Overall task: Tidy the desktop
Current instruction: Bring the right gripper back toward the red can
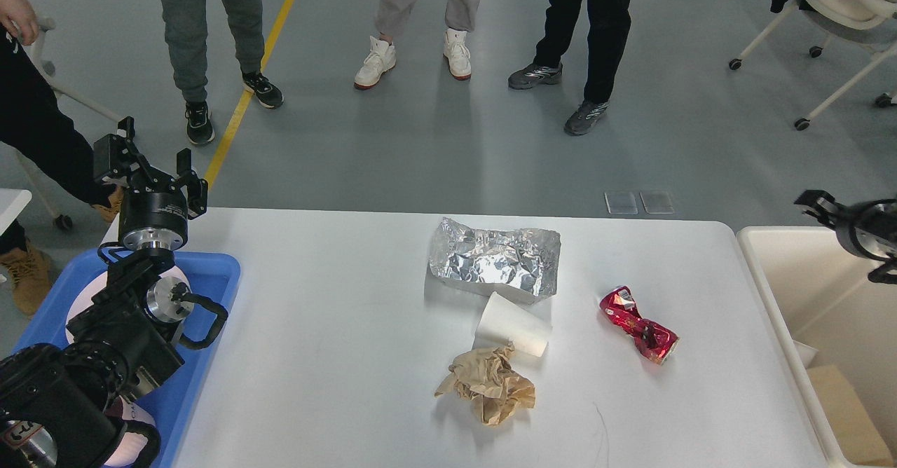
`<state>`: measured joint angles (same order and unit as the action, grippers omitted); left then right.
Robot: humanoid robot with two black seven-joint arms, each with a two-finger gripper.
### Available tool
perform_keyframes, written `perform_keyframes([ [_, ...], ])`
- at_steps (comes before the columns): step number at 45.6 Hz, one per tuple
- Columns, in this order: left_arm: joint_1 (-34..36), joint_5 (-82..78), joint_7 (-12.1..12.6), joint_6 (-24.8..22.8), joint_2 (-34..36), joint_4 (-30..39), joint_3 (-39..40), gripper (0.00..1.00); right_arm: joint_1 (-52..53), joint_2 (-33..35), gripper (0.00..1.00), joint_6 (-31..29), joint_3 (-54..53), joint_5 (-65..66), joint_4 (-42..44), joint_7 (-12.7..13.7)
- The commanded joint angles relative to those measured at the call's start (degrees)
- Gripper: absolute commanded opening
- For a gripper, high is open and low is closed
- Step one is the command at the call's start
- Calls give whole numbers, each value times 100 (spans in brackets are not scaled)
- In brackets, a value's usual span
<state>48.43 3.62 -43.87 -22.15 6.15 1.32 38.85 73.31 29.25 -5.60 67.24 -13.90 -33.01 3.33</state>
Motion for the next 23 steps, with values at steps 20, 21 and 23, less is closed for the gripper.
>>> perform_keyframes([
  [20, 0, -1, 1, 0, 0, 0, 0, 96, 3311, -1475, 100, -1812, 756, -7, -2367, 1],
  [21, 0, -1, 1, 0, 0, 0, 0, 96, 3434, -1484, 100, -1944, 756, -7, -2446, 1],
  [23, 0, -1, 1, 0, 0, 0, 0, 96, 3680, -1519, 100, -2234, 756, -7, -2596, 1],
])
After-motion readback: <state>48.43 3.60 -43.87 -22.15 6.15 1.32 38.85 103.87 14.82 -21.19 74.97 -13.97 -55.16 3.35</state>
